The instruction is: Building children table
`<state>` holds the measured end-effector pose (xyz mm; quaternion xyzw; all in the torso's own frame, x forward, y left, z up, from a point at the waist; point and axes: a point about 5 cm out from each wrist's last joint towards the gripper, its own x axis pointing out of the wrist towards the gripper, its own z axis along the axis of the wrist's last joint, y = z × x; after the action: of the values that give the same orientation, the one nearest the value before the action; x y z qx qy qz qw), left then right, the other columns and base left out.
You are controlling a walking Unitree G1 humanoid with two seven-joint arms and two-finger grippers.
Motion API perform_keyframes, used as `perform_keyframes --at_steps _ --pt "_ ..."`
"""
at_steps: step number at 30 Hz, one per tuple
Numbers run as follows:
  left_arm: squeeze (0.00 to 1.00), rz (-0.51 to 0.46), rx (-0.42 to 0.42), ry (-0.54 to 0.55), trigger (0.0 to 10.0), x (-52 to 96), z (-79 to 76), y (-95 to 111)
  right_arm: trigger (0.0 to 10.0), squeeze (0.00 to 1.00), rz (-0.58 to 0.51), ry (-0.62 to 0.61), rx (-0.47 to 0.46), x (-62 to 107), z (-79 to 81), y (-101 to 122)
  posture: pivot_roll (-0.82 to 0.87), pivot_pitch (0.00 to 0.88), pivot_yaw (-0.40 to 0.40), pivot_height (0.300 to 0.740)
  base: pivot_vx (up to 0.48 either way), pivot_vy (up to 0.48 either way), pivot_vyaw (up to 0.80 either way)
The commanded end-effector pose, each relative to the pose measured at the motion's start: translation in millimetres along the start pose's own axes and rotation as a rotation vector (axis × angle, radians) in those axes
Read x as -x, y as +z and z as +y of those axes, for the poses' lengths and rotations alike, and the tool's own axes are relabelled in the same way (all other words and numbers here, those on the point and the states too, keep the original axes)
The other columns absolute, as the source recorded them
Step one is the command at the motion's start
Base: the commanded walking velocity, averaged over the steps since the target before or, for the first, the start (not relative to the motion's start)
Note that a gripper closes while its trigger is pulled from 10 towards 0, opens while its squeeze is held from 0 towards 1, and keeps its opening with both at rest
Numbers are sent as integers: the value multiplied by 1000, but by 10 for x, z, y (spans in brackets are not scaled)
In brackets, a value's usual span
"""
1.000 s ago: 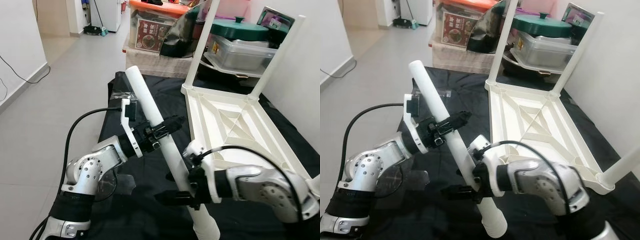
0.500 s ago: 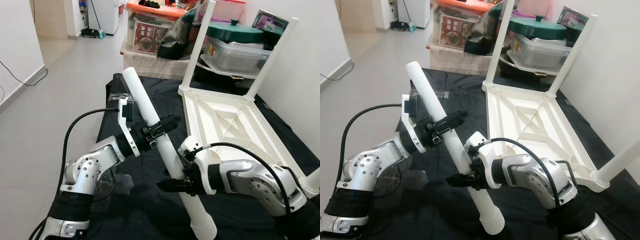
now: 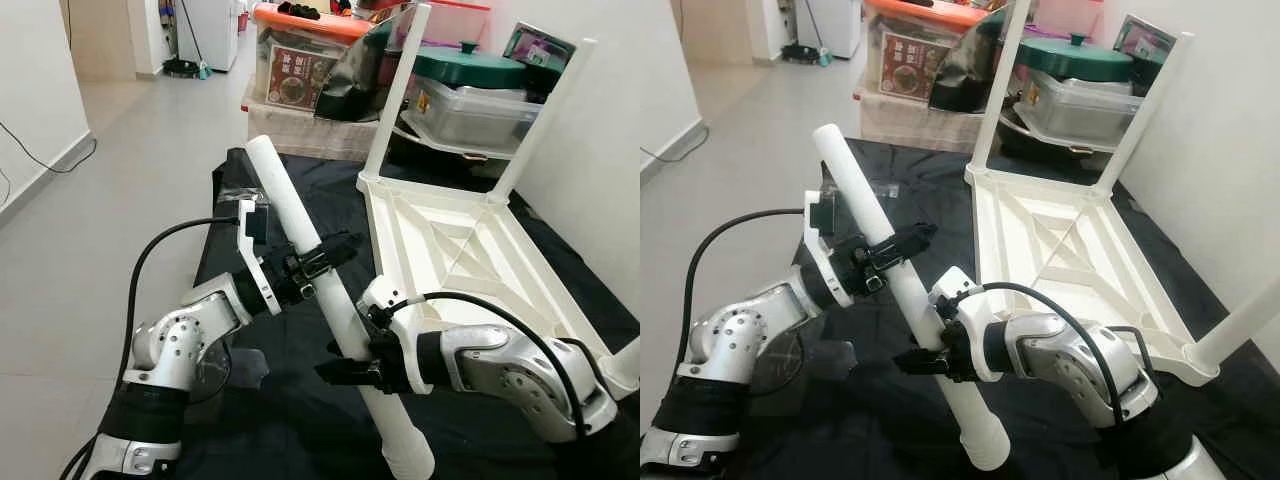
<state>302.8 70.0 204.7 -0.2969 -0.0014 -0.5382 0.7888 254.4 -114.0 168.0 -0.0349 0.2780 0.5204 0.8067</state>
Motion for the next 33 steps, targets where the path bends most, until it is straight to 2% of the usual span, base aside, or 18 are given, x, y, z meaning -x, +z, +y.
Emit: perform_keyframes --at_steps 1,4,10,12,14,16,19,22,24,26,27,28,29,31,33 --pt "1000 37 10 12 10000 -65 6 -100 0 0 10 74 -15 -109 108 -86 115 0 -135 740 0 0 0" --pt "1000 26 18 10 10000 -61 11 -84 0 0 6 72 -17 -104 107 -85 115 0 -135 740 0 0 0" --pt "1000 -31 22 -40 10000 11 -51 52 0 0 -57 28 -41 2 41 -31 122 0 -138 740 0 0 0" --pt "1000 -58 55 -58 10000 73 -58 128 0 0 -88 -7 -57 94 -10 -22 119 0 -135 740 0 0 0" --pt "1000 -58 55 -58 10000 73 -58 128 0 0 -88 -7 -57 94 -10 -22 119 0 -135 740 0 0 0" --pt "1000 -80 63 -82 10000 96 -89 188 0 0 -103 -34 -69 155 -46 -32 113 0 -133 740 0 0 0" --pt "1000 -166 71 -112 10000 132 -123 366 0 0 -127 -104 -108 307 -133 -110 112 0 -135 740 0 0 0" --pt "1000 -180 72 -115 10000 140 -125 398 0 0 -135 -123 -120 342 -154 -130 113 0 -136 740 0 0 0" --pt "1000 -193 83 -110 10000 155 -139 424 0 0 -169 -182 -144 437 -232 -144 118 0 -141 740 0 0 0" --pt "1000 -193 83 -110 10000 155 -139 424 0 0 -169 -182 -144 437 -232 -144 118 0 -141 740 0 0 0" --pt "1000 -195 91 -105 10000 171 -139 424 0 0 -194 -218 -155 490 -288 -132 118 0 -141 740 0 0 0" --pt "0 -173 80 -79 10000 202 -121 382 0 0 -256 -269 -167 558 -355 -41 128 0 -139 740 0 0 0" --pt "0 -149 70 -46 10000 237 -90 337 0 0 -325 -304 -171 615 -396 77 124 0 -134 740 0 0 0" --pt "0 -149 70 -46 10000 237 -90 337 0 0 -325 -304 -171 615 -396 77 124 0 -134 740 0 0 0" --pt "0 -104 51 2 10000 298 -36 258 0 0 -419 -333 -168 680 -417 255 131 0 -134 740 0 0 0"
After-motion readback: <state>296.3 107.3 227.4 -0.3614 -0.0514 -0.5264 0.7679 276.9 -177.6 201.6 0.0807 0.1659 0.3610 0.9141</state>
